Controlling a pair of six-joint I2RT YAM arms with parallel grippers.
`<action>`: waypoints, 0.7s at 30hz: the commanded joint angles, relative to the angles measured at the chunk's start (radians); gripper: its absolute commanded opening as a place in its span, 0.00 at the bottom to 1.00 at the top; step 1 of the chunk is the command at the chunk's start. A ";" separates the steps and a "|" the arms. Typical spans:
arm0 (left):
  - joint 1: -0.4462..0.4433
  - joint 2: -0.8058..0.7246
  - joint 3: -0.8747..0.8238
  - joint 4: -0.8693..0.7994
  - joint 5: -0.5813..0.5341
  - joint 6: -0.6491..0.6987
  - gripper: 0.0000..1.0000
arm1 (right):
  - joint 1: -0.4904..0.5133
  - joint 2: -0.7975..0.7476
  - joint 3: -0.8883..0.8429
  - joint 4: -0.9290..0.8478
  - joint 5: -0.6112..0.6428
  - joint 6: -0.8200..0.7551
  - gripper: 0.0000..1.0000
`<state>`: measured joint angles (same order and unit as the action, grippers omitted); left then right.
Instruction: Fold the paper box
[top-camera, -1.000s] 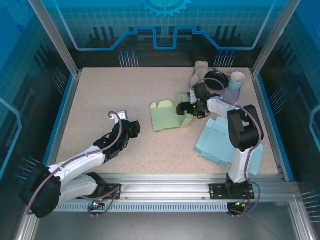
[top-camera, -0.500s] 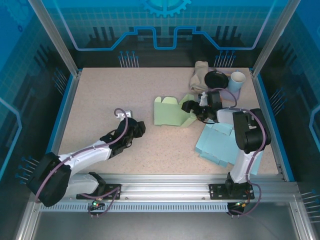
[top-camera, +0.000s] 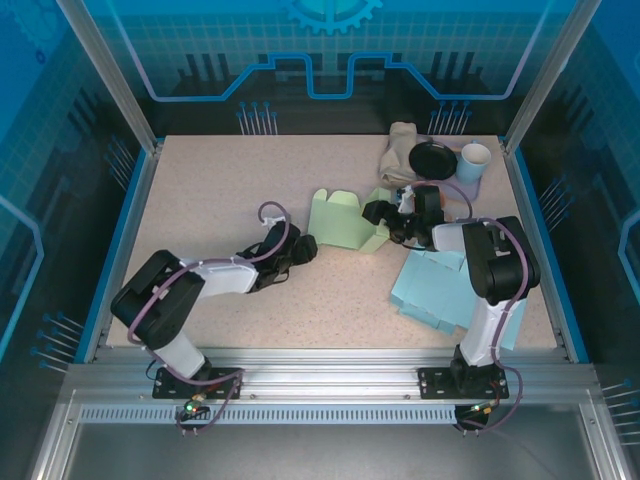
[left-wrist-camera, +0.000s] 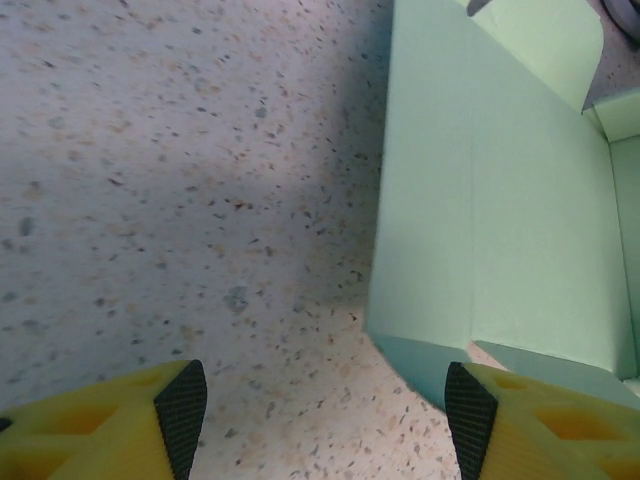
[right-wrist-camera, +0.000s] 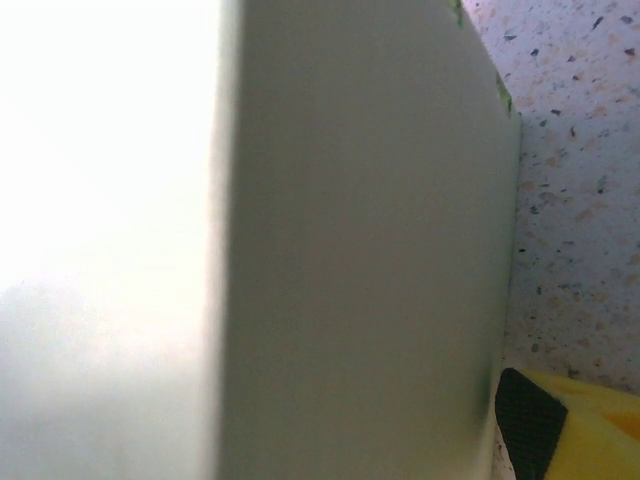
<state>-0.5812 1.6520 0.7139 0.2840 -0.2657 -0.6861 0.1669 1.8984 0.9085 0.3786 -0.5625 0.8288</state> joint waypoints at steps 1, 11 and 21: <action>0.020 0.038 0.037 0.062 0.042 -0.023 0.67 | -0.017 0.028 -0.020 -0.015 -0.009 0.032 0.90; 0.089 0.164 0.040 0.262 0.222 -0.099 0.66 | -0.017 0.031 -0.020 -0.020 0.000 0.022 0.89; 0.094 0.231 0.070 0.375 0.283 -0.142 0.60 | -0.019 0.019 -0.017 -0.040 0.010 0.007 0.89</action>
<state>-0.4896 1.8507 0.7540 0.6010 -0.0456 -0.7975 0.1669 1.9011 0.9085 0.3836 -0.5617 0.8337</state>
